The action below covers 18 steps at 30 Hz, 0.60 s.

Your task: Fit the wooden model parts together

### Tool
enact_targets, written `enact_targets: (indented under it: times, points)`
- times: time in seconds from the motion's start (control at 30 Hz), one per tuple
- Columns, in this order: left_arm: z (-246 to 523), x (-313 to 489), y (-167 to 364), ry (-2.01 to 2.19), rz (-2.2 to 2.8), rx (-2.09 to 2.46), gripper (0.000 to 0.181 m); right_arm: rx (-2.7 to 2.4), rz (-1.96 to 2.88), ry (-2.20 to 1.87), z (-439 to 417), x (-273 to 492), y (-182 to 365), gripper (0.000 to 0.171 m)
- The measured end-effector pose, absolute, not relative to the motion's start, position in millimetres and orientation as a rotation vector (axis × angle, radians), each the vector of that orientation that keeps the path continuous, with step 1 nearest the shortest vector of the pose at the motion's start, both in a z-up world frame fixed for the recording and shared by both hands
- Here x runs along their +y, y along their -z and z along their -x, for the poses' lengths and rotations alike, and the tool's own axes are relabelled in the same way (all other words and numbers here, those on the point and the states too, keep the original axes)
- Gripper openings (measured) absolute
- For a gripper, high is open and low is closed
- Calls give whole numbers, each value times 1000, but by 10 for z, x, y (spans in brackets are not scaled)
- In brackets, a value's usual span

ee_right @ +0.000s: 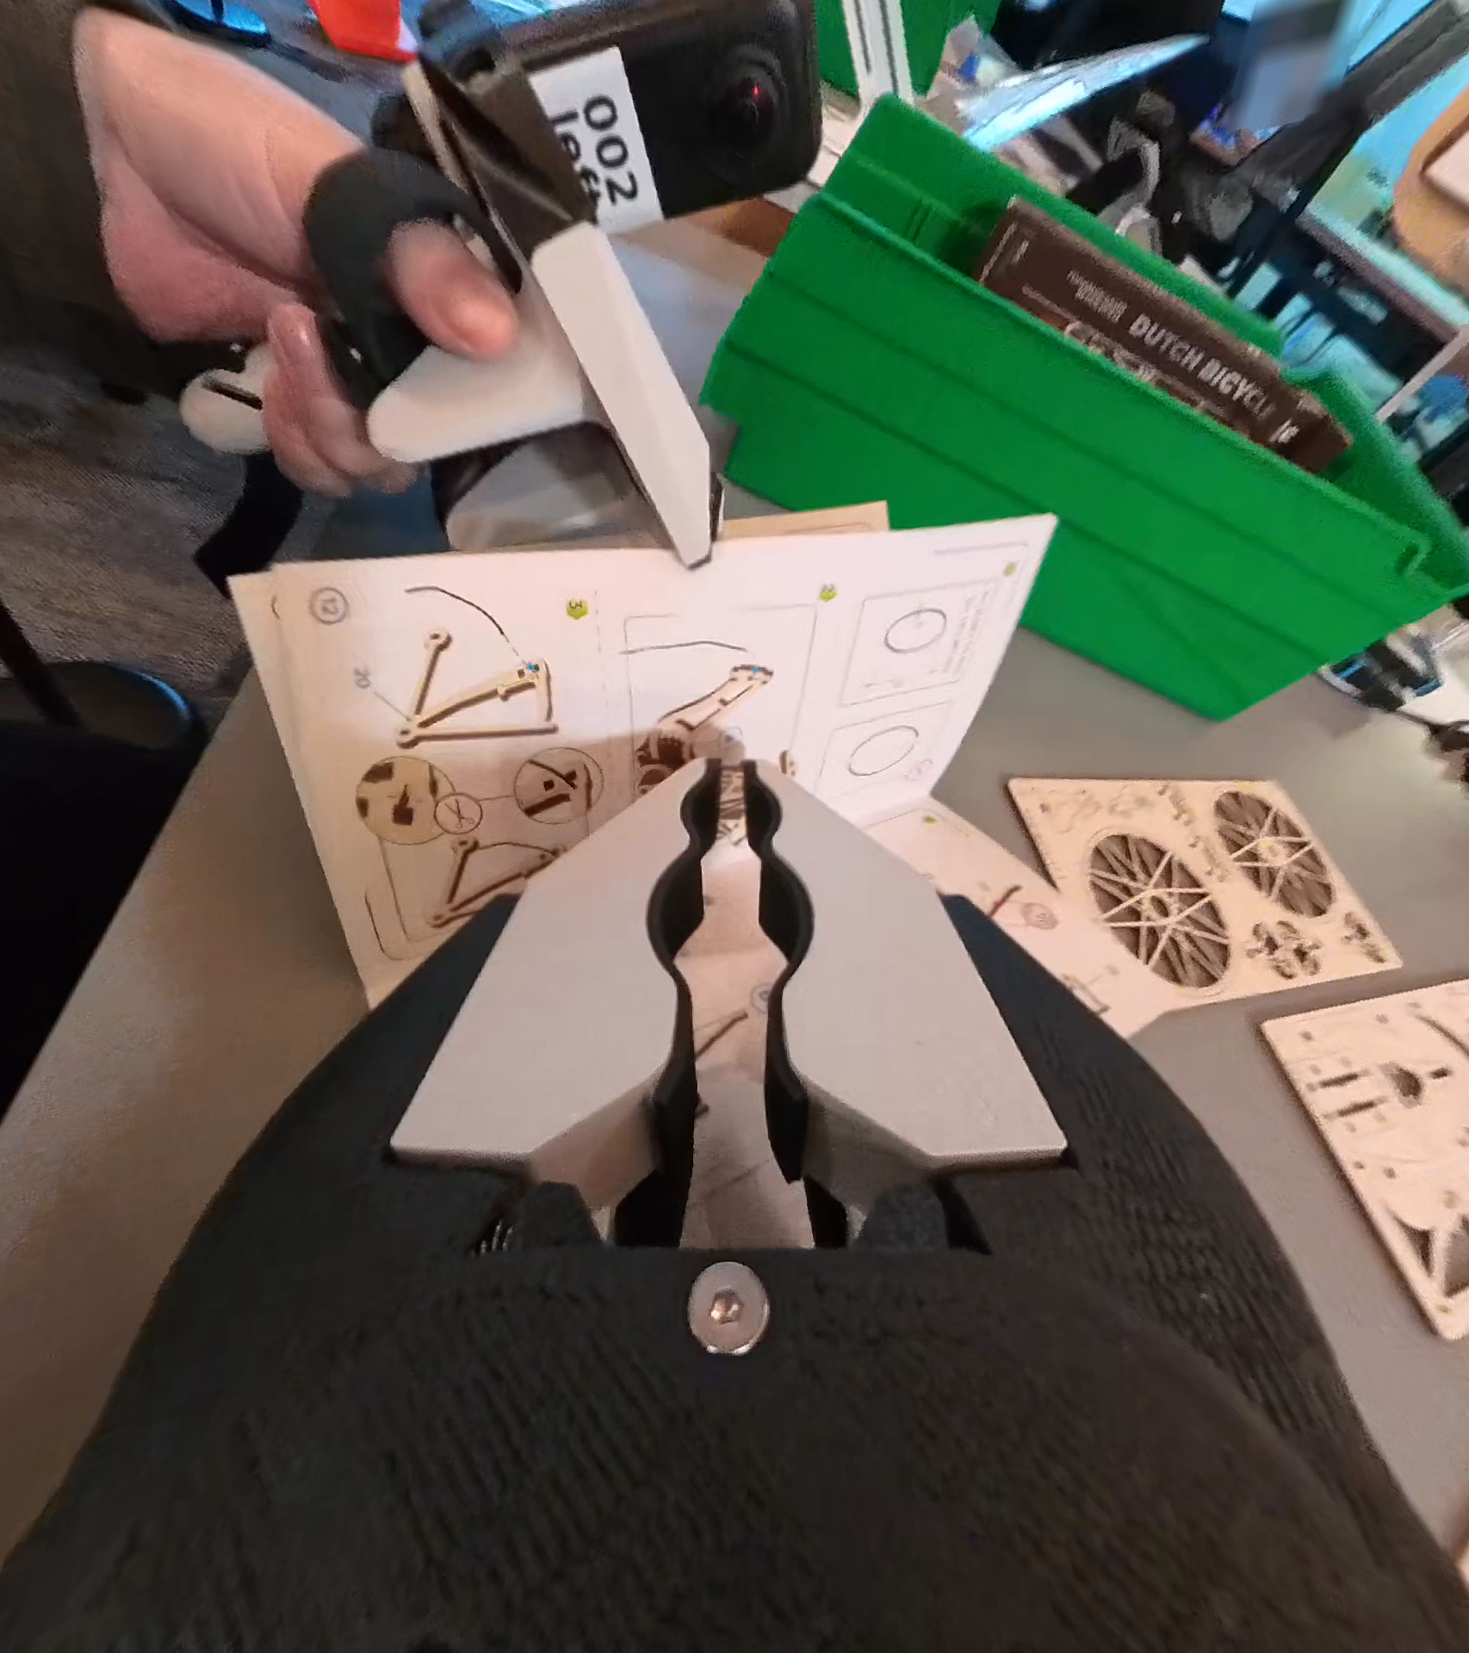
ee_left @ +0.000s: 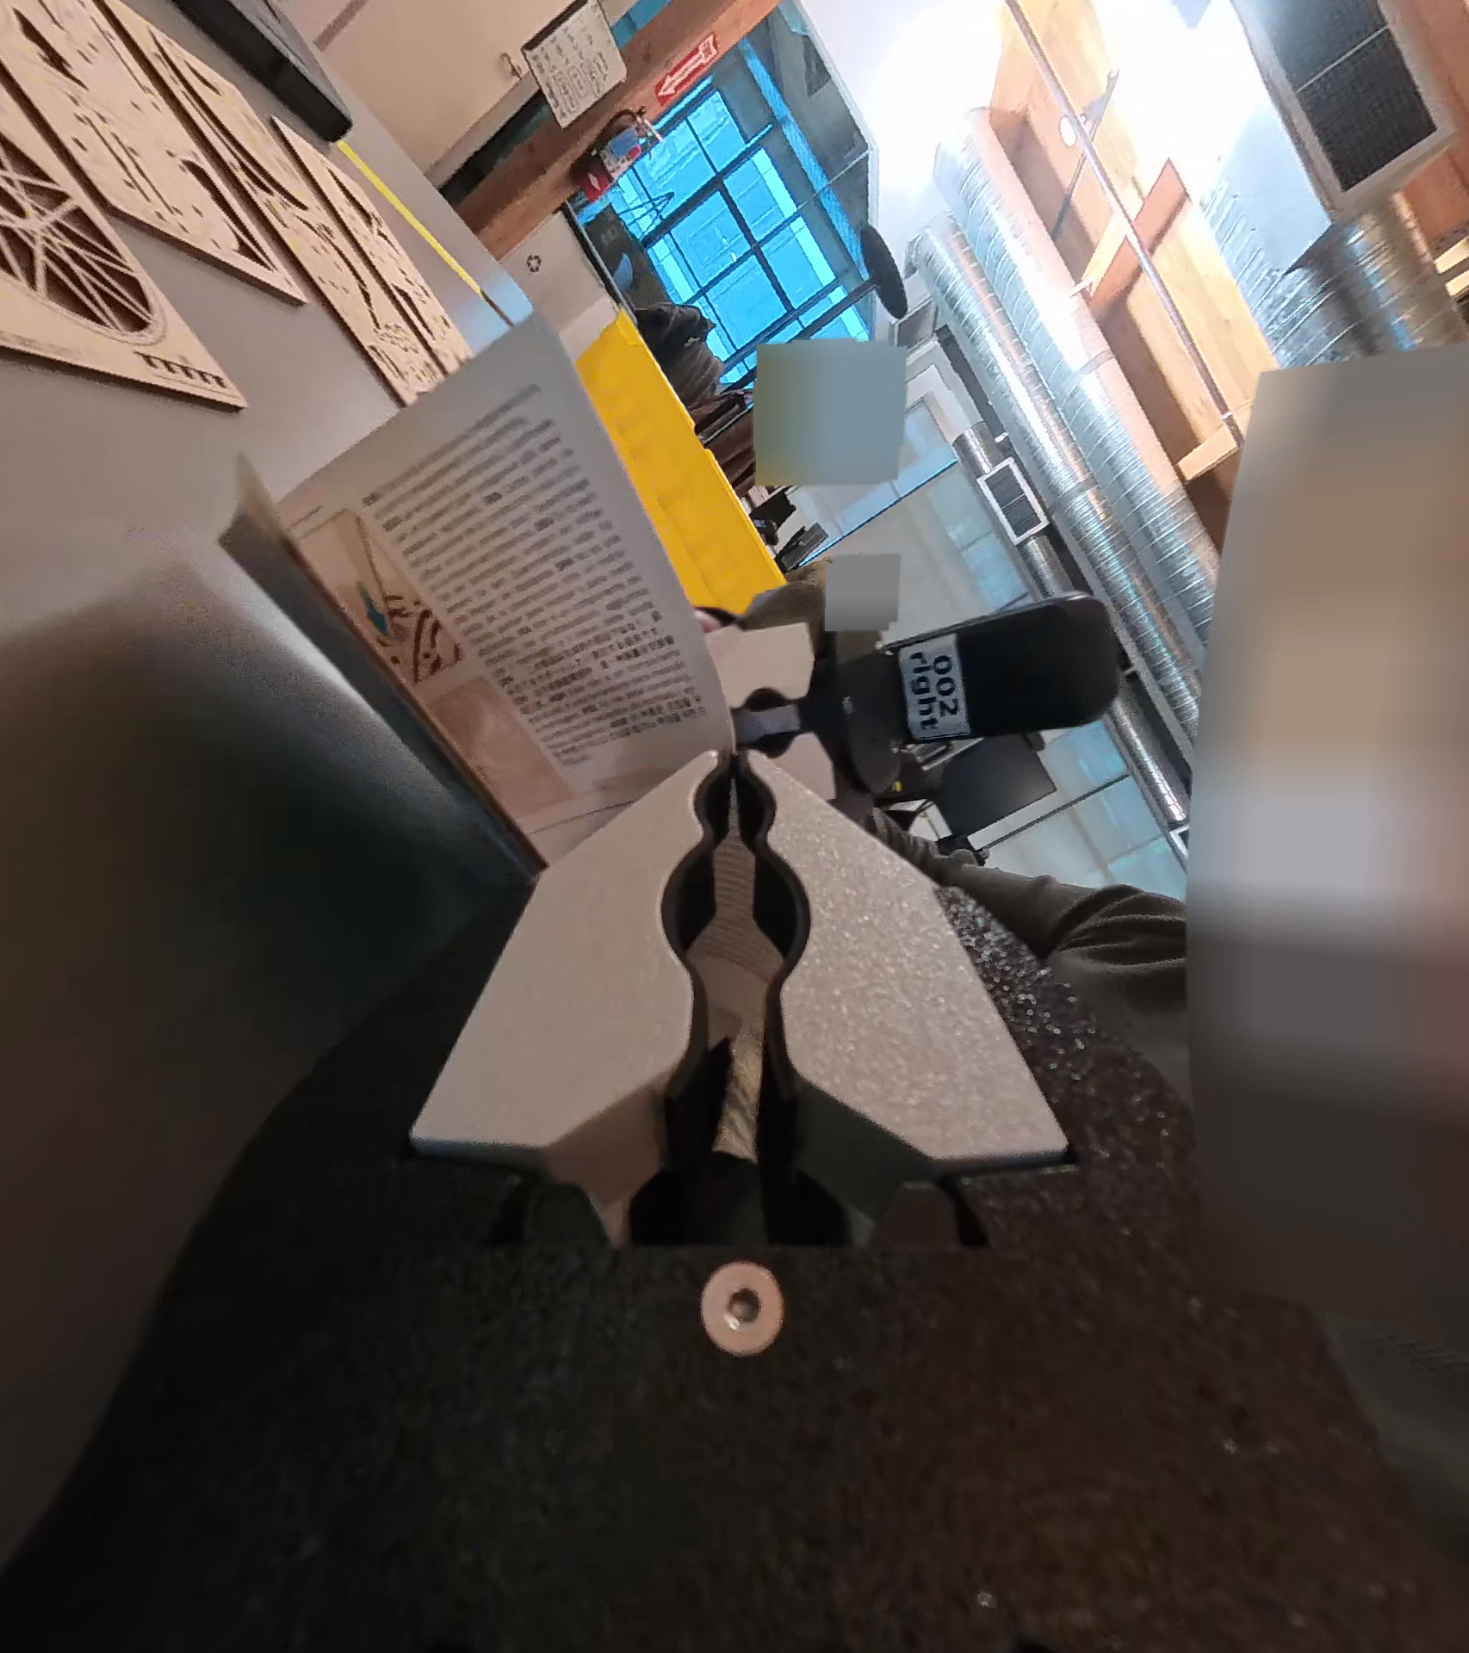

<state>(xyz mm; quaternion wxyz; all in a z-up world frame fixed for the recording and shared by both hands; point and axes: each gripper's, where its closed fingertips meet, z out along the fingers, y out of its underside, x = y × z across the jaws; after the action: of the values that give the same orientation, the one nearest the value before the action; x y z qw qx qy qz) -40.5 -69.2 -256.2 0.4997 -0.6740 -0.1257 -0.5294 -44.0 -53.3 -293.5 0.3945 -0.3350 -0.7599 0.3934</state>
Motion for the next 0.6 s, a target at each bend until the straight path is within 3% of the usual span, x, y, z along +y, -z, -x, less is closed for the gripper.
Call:
enact_targets:
  times: [0.6]
  points:
    - [344, -648, 2538, 1334, 1570, -322, 0, -1995, 959, -892, 458, -443, 3170, 0]
